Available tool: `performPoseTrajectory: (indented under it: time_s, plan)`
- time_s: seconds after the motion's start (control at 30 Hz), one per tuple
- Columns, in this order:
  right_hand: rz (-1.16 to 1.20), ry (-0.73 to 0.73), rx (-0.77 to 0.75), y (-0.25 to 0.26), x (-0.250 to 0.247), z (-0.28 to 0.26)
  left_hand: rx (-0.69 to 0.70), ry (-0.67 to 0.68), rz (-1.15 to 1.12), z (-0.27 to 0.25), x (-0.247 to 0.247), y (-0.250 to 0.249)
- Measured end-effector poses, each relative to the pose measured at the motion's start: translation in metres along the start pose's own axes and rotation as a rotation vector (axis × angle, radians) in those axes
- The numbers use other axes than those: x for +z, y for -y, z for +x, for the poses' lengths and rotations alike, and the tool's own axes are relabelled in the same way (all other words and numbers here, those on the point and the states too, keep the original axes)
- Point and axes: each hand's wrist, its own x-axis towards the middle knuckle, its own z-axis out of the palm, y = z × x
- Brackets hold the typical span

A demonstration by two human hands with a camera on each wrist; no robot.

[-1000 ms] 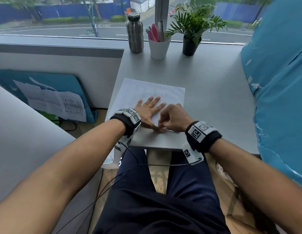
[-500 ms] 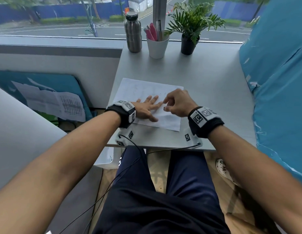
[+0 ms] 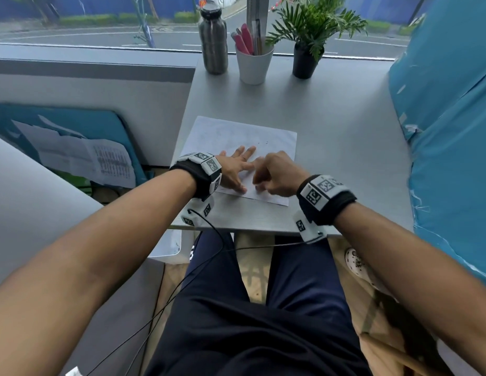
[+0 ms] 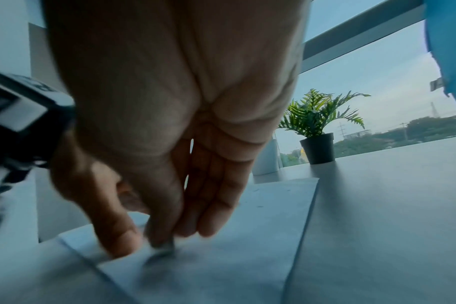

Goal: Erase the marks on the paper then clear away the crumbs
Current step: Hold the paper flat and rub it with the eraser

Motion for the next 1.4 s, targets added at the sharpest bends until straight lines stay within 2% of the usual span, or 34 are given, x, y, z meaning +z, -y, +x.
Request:
performPoseTrajectory:
  time_s: [0.1,0.17,0.33,0.47,0.57,0.73,0.9,0.97,1.07,1.1,1.23,1.3,1.4]
  plan:
    - [0.029,-0.103,0.019,-0.006,-0.002,0.007,-0.005,-0.006,-0.002,-0.001,0.0,0.0]
    - [0.011,-0.112,0.003,-0.006,0.004,-0.003,-0.012,-0.002,0.008,0.0,0.001,-0.001]
    - [-0.015,0.053,-0.014,-0.004,-0.003,-0.014,-0.016,0.004,0.017,0.002,0.002,-0.002]
    - [0.027,-0.09,0.02,-0.004,-0.005,0.007,-0.016,-0.001,0.008,0.0,0.001,-0.001]
    - [-0.016,-0.112,-0.007,-0.003,0.007,-0.004,-0.015,-0.003,0.028,0.003,0.001,0.0]
    - [-0.012,0.026,-0.029,-0.004,0.0,-0.016,-0.019,0.003,0.038,0.003,0.003,-0.001]
    - [0.073,-0.152,0.022,-0.009,-0.003,0.0,-0.027,-0.006,0.038,0.002,0.003,-0.003]
    - [0.071,-0.112,0.026,-0.009,0.004,-0.01,-0.023,-0.003,0.038,0.003,0.003,-0.001]
    - [0.031,0.043,-0.001,-0.008,-0.002,-0.016,-0.014,-0.004,0.034,0.003,0.001,0.0]
    - [0.026,0.033,0.007,-0.011,-0.007,-0.01,-0.02,-0.006,0.044,0.004,0.0,-0.002]
    - [0.046,-0.194,0.138,-0.029,-0.023,0.018,-0.069,0.004,0.103,0.004,-0.005,-0.008]
    - [0.024,-0.197,0.148,-0.03,-0.015,0.015,-0.082,0.013,0.113,0.005,-0.005,-0.01]
    - [0.029,-0.12,0.1,-0.022,0.001,-0.011,-0.093,0.02,0.112,0.006,-0.007,-0.011]
